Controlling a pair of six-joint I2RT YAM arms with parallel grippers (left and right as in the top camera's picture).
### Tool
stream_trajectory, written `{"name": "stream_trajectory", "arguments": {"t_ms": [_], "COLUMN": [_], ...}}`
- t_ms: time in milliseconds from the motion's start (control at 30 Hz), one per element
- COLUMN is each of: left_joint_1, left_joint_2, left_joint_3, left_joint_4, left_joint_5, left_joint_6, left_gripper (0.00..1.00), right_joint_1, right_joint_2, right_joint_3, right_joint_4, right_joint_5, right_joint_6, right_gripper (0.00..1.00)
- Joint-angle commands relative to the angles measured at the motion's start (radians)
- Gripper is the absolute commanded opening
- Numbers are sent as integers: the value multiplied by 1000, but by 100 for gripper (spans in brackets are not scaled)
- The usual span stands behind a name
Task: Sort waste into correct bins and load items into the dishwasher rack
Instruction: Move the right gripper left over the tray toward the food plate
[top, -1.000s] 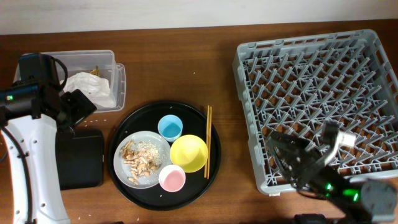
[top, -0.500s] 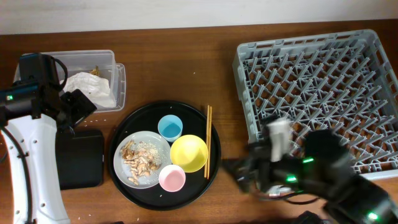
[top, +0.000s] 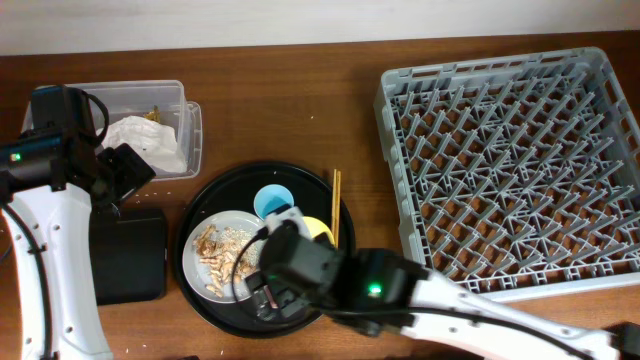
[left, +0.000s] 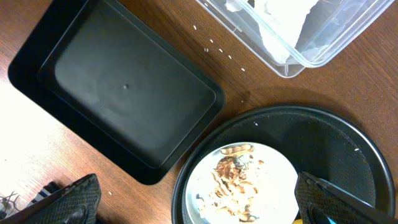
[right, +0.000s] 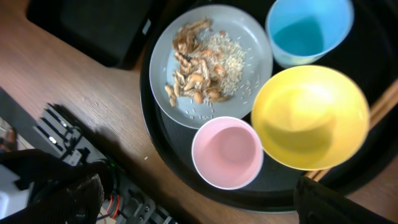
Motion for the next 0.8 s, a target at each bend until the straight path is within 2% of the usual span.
{"name": "stream_trajectory", "arguments": {"t_ms": [0, 267, 467, 633, 667, 767], "left_joint_1": [2, 1, 1, 1, 1, 1], "left_joint_2": [-8, -8, -8, -8, -8, -8], "left_joint_3": [-3, -3, -3, -3, -3, -3], "left_joint_4": [2, 2, 2, 2, 2, 2], "left_joint_5": [-11, -11, -11, -11, -11, -11], "left_joint_6": [-13, -13, -13, -13, -13, -13], "left_gripper": [99, 99, 99, 99, 99, 99], "right_joint_1": [29, 32, 32, 32, 32, 32], "right_joint_2": [75, 115, 172, 245, 249, 273], "right_joint_3": [24, 24, 16, 16, 16, 16], "right_joint_4": [-9, 78, 89, 140, 166, 155], "right_joint_5": [16, -105, -116, -262, -261, -203], "right_joint_6": [38, 38, 38, 39, 39, 39], "right_gripper": [99, 99, 99, 99, 87, 84]}}
